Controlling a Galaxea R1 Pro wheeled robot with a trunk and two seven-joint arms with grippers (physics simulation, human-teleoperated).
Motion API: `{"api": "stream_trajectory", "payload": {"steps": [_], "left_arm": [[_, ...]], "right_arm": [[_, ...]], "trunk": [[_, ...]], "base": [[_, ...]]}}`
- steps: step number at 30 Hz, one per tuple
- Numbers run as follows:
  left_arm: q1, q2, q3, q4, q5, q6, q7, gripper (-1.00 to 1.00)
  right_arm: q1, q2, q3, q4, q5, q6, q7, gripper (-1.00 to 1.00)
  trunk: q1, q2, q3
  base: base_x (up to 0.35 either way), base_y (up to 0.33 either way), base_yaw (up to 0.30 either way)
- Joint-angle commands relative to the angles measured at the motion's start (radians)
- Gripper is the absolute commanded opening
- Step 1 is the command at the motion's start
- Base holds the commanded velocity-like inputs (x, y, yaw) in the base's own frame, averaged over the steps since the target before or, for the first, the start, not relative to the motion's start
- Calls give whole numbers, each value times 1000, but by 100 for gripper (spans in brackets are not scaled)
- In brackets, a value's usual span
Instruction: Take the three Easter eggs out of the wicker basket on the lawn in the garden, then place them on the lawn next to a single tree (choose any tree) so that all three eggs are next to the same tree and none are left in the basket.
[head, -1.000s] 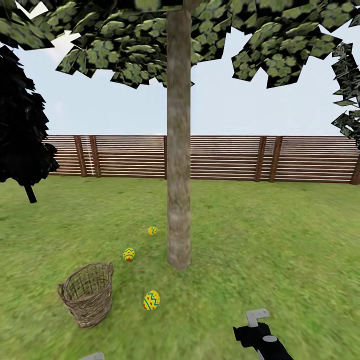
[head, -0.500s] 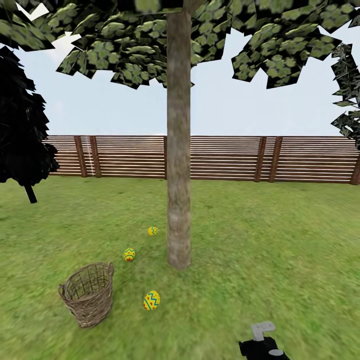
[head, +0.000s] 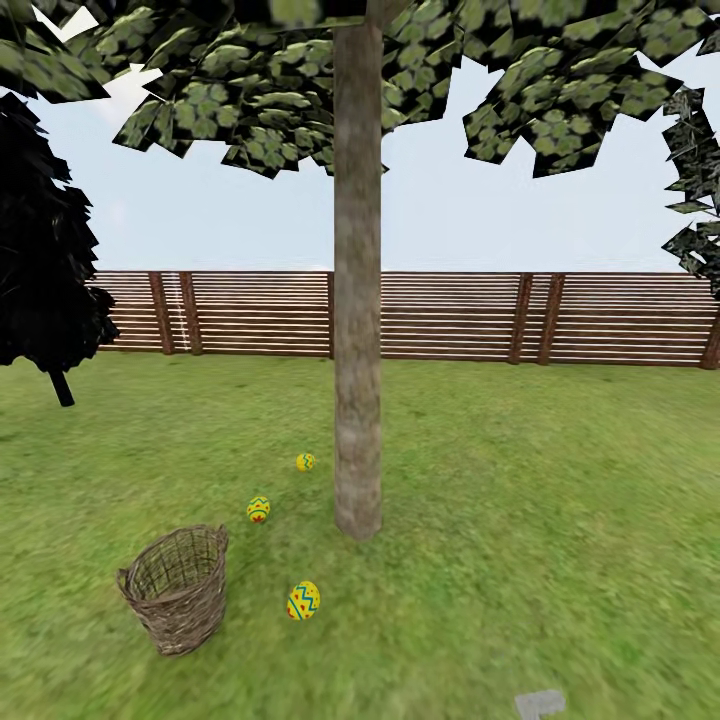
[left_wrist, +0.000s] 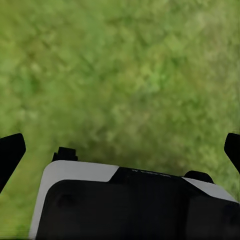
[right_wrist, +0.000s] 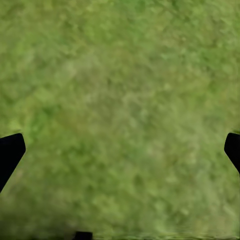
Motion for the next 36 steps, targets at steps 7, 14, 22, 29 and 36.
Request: {"api": "stream_trajectory", "payload": {"steps": [7, 14, 22, 29, 36], "left_arm": [[0, 0, 9, 93, -10, -47, 0, 100], [10, -4, 9, 185, -8, -85, 99, 100], [96, -31, 9, 190, -7, -92, 104, 100], [118, -31, 10, 190, -7, -94, 104, 100], [146, -31, 9, 190, -7, -110, 102, 100]], "right_arm": [[0, -1, 1, 79, 9, -43, 1, 100], [0, -17, 2, 164, 9, -49, 1, 100], [0, -40, 3, 292, 8, -73, 1, 100], [0, -42, 3, 315, 7, -77, 2, 100], [22, -43, 3, 334, -2, -75, 1, 100]], "trunk": [[0, -1, 0], [0, -1, 4], [0, -1, 13], [0, -1, 20], [0, -1, 26]], "base": [[0, 0, 0], [0, 0, 0], [0, 0, 0], [0, 0, 0], [0, 0, 0]]}}
